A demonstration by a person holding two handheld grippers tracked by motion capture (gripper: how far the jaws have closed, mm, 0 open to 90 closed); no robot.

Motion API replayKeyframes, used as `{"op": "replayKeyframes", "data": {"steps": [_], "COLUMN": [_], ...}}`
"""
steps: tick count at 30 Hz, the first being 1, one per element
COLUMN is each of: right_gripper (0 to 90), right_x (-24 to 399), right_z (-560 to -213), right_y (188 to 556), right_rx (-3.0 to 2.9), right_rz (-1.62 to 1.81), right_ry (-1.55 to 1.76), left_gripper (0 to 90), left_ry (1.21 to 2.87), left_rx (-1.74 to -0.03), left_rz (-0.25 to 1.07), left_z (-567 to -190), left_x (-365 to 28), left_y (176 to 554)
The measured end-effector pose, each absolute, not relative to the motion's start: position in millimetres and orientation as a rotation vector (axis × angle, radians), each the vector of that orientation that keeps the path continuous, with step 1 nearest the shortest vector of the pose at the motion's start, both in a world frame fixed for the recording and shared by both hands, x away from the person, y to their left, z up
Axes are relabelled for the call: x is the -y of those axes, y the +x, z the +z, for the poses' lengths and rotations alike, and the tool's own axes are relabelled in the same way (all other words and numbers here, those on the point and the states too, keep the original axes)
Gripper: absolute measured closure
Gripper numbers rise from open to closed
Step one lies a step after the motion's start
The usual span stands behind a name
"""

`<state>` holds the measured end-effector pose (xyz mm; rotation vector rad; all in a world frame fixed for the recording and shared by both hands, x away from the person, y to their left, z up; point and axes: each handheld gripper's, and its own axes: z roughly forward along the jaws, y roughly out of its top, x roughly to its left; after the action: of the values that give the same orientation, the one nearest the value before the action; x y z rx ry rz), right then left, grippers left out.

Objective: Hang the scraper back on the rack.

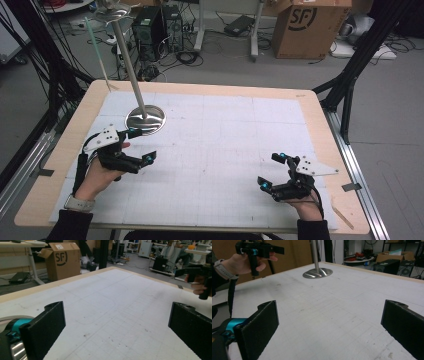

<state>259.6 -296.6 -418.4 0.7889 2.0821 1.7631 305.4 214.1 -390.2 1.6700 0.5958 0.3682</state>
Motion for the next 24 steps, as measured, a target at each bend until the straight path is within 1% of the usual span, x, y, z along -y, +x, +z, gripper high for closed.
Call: {"op": "replayKeyframes", "data": {"steps": [3, 6, 15, 24], "right_gripper": [0.4, 0.3, 0.3, 0.4], "right_x": [296.8, 296.9, 297.0, 297.1], "right_z": [-418.3, -418.3, -418.4, -418.6], "right_y": [259.6, 259.3, 259.4, 259.4], "right_rx": [-2.08, -2.082, -2.082, -2.077], "right_rz": [1.764, 1.765, 1.763, 1.762], "right_ry": [0.789, 0.79, 0.795, 0.794], "left_gripper": [1.7, 1.6, 1.6, 1.7], "left_ry": [1.685, 1.648, 1.62, 1.648], "left_rx": [-0.586, -0.586, -0.615, -0.603], "left_rz": [0.367, 0.346, 0.346, 0.339], "left_z": [-393.4, -399.8, -411.1, -423.9], "left_x": [-208.7, -207.5, -211.5, -208.4], "left_y": [302.6, 299.7, 293.5, 287.2]}}
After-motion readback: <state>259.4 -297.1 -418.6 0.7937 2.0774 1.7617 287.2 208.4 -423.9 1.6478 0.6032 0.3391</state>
